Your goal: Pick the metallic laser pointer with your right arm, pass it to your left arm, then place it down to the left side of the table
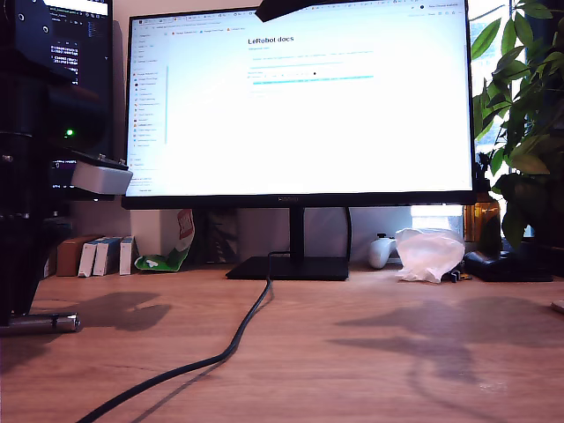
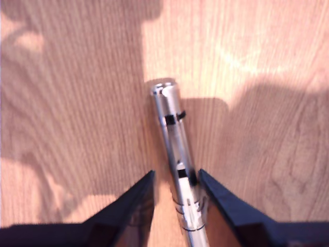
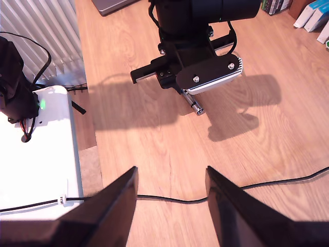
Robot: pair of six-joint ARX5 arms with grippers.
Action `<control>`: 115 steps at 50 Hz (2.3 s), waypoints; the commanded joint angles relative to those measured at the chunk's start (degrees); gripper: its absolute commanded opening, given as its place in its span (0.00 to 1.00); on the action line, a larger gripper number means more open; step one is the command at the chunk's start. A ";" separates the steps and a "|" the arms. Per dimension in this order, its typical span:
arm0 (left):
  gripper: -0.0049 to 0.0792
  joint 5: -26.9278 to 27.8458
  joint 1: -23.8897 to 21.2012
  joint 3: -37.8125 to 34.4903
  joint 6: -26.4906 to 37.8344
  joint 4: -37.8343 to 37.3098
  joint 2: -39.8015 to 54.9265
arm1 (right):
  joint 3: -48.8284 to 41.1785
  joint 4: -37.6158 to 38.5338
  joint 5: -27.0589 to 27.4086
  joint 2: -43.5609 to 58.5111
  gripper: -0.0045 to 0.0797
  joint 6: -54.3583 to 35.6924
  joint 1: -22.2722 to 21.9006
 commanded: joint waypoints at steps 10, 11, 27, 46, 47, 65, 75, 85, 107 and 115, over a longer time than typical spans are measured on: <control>0.26 -0.98 -0.17 -0.98 -4.79 0.28 0.72 | -0.44 0.44 -0.20 0.57 0.49 -0.39 0.26; 0.22 -1.14 -0.17 -0.94 -5.81 0.26 0.52 | -0.44 0.39 -0.24 0.57 0.49 -0.42 0.26; 0.04 -0.07 0.11 0.46 -14.21 1.68 -6.88 | -0.44 -0.20 -0.17 0.57 0.07 0.09 0.24; 0.04 10.82 0.22 5.49 -30.51 6.47 -17.62 | -0.44 6.23 -0.15 0.57 0.04 6.69 -0.13; 0.04 11.56 0.22 5.79 -31.63 6.91 -17.94 | -0.42 7.08 -0.15 0.57 0.04 8.81 -0.33; 0.04 23.04 3.32 7.52 -49.66 21.90 -24.04 | -0.42 27.61 15.26 -0.09 0.04 16.55 -6.97; 0.04 23.91 7.45 7.52 -53.72 34.01 -24.70 | -0.42 41.57 19.37 -0.63 0.04 15.34 -13.42; 0.03 27.61 12.66 7.58 -55.89 43.54 -24.68 | -0.42 48.33 19.34 -0.74 0.04 11.56 -24.52; 0.04 33.75 22.58 14.75 -66.62 47.34 -24.72 | 6.73 47.82 17.09 -9.92 0.04 11.04 -46.34; 0.04 35.71 23.10 15.26 -66.82 44.44 -26.43 | 6.62 43.60 15.12 -16.13 0.04 11.26 -47.84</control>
